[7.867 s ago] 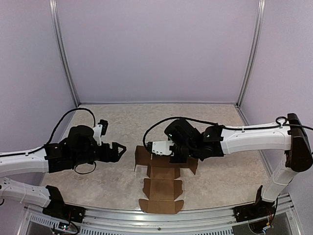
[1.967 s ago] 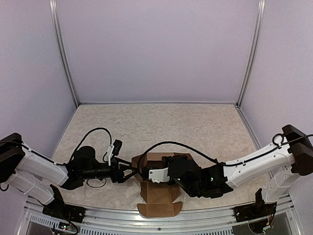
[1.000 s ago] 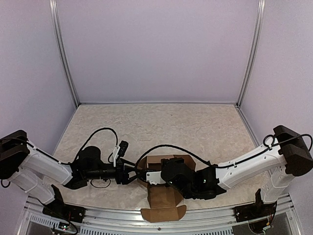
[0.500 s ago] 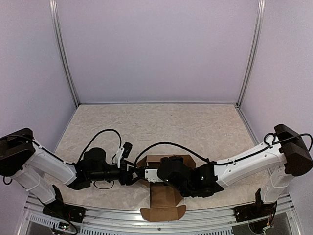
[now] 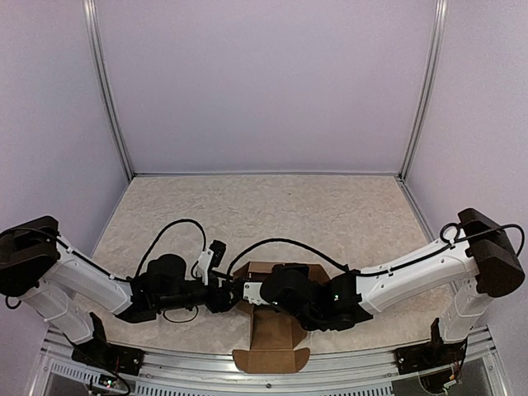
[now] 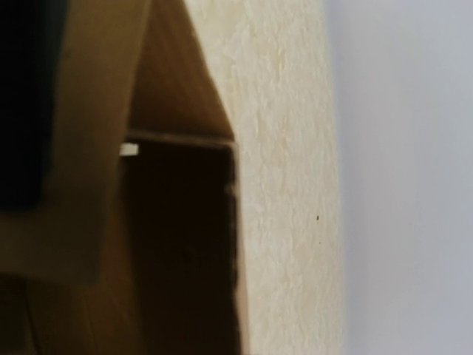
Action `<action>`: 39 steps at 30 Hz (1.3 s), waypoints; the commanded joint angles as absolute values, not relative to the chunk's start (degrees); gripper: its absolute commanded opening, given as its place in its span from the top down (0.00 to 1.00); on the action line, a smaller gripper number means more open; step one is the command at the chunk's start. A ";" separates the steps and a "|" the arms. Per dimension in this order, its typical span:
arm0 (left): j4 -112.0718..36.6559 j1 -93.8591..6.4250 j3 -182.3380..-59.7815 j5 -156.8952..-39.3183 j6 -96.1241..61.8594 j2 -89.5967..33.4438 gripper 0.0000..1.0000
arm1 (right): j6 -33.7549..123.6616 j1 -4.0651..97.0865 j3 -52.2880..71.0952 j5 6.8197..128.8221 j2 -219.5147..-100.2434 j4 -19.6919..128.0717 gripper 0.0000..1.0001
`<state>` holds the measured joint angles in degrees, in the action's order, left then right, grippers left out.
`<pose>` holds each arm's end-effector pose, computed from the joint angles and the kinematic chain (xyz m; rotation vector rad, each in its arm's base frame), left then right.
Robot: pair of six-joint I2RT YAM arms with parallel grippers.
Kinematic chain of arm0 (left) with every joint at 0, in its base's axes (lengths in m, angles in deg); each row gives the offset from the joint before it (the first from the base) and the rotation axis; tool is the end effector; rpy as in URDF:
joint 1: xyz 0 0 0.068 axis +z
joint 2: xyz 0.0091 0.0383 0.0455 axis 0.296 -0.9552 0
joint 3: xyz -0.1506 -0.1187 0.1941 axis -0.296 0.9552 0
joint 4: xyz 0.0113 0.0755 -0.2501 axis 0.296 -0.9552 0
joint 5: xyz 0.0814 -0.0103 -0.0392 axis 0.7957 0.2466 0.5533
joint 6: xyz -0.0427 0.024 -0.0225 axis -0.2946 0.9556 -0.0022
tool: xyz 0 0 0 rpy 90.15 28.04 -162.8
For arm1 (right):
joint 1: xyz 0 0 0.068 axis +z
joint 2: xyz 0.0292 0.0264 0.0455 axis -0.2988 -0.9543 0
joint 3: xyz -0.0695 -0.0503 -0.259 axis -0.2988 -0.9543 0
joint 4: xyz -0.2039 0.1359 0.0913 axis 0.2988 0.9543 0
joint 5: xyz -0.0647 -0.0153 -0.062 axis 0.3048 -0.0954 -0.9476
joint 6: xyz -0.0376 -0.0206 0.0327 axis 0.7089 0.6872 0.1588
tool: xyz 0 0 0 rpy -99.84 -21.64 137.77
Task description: Fold the paper box
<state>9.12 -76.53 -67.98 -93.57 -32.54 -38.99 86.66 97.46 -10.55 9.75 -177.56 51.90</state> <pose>0.1292 -0.2224 0.1399 0.6141 1.9467 -1.0571 0.0879 0.3427 0.1870 -1.4579 1.4339 -0.5225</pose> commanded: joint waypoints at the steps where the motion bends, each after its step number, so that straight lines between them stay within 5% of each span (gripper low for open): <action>1: 6.64 -78.50 -69.77 -86.93 -33.23 -39.11 0.43 | 83.43 97.41 -8.93 9.98 -178.82 53.24 1.00; 19: 6.32 -81.12 -71.96 -82.18 -34.91 -42.73 0.56 | 77.20 96.78 -7.01 13.27 -178.18 59.37 1.00; 39: -4.15 -90.00 -73.31 -64.20 -35.16 -38.59 0.48 | 70.14 97.64 -6.60 12.24 -181.42 63.79 1.00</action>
